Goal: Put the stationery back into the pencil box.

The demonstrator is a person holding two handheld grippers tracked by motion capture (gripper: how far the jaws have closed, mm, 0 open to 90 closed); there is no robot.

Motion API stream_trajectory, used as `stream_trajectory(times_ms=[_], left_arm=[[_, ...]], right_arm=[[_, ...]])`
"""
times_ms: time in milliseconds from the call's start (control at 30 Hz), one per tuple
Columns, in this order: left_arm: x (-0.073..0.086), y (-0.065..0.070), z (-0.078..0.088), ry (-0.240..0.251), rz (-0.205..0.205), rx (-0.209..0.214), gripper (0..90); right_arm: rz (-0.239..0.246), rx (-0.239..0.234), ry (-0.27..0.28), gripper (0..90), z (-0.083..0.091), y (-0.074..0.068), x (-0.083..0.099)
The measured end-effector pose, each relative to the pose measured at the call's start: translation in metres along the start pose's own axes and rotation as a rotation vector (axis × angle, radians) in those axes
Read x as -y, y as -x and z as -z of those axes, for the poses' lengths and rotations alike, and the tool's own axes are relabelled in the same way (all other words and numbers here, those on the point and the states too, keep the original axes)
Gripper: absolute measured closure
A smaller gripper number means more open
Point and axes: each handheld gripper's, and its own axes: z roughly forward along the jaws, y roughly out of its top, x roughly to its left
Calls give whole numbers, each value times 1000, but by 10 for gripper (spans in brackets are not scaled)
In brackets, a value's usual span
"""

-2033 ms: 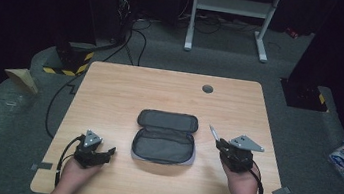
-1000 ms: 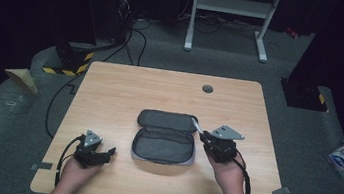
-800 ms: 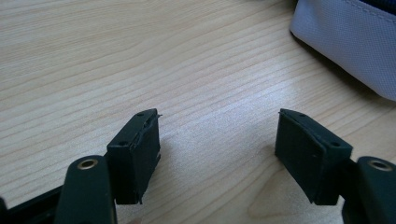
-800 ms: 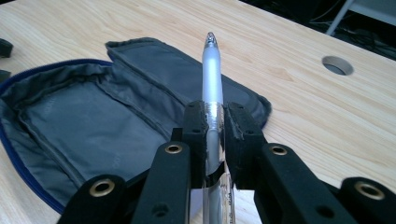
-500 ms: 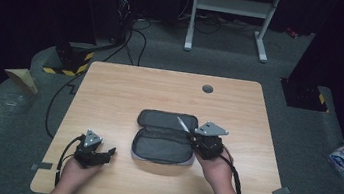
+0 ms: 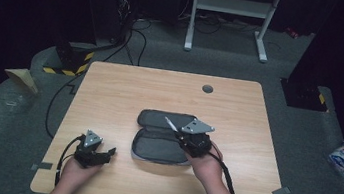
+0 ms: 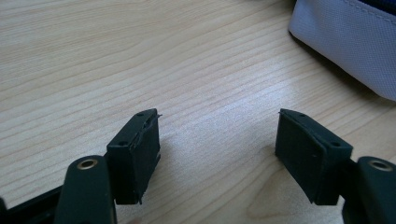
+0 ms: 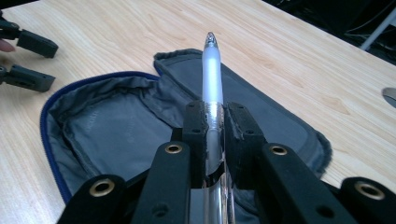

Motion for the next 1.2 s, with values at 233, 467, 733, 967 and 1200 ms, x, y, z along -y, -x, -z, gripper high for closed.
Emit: stream_trajectory(times_ms=[233,467,733,967,1200], left_arm=[[0,0,0,0,0,0,308],[0,0,0,0,0,0,308],[0,0,0,1,0,0,308],[0,0,0,2,-1,1,308],[0,0,0,1,-3,1,308]], right_arm=[[27,-27,-4,785,-8,-10,-5],[38,-52,-21,785,-19,-19,-5],[56,-101,-35,785,-28,-28,-5],[77,-132,-58,785,-36,-32,-2],[104,-159,-91,784,-42,-33,4]])
